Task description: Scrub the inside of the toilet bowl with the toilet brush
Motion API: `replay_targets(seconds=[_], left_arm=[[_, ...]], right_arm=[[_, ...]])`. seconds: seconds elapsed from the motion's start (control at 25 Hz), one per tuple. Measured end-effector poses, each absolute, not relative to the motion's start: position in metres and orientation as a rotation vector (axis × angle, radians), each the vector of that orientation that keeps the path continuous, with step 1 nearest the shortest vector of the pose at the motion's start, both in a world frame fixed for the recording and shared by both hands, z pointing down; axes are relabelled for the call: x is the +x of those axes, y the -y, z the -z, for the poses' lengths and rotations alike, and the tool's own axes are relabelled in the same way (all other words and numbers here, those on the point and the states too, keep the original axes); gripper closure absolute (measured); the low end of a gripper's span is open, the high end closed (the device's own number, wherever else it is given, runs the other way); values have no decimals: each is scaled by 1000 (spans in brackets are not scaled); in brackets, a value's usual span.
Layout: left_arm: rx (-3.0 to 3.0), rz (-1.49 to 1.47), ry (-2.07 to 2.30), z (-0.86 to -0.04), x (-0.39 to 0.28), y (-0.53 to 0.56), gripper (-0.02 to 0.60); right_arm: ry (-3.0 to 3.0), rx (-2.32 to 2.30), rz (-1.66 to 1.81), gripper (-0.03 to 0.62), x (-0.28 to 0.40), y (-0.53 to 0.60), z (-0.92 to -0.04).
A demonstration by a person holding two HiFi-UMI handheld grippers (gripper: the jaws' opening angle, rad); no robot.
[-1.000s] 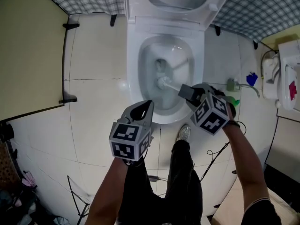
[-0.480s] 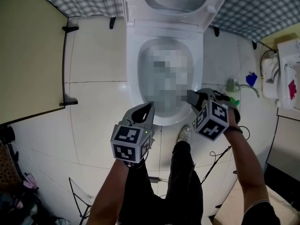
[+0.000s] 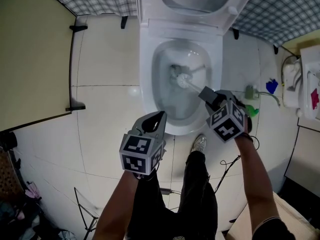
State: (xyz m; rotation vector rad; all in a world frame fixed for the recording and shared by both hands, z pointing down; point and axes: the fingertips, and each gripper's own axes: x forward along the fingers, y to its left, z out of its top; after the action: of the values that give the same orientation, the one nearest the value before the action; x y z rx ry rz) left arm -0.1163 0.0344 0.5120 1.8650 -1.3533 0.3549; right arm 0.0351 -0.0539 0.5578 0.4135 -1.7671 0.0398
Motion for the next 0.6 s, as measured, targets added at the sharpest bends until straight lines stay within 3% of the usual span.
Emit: replay_targets(seconds=[0.28, 0.6], left_arm=[[1887, -347, 1337, -506, -107, -25, 572], [1858, -369, 1347, -511, -110, -29, 574]], right_arm=[[1733, 497, -67, 401, 55, 65, -530], [1714, 511, -138, 402, 48, 86, -572]])
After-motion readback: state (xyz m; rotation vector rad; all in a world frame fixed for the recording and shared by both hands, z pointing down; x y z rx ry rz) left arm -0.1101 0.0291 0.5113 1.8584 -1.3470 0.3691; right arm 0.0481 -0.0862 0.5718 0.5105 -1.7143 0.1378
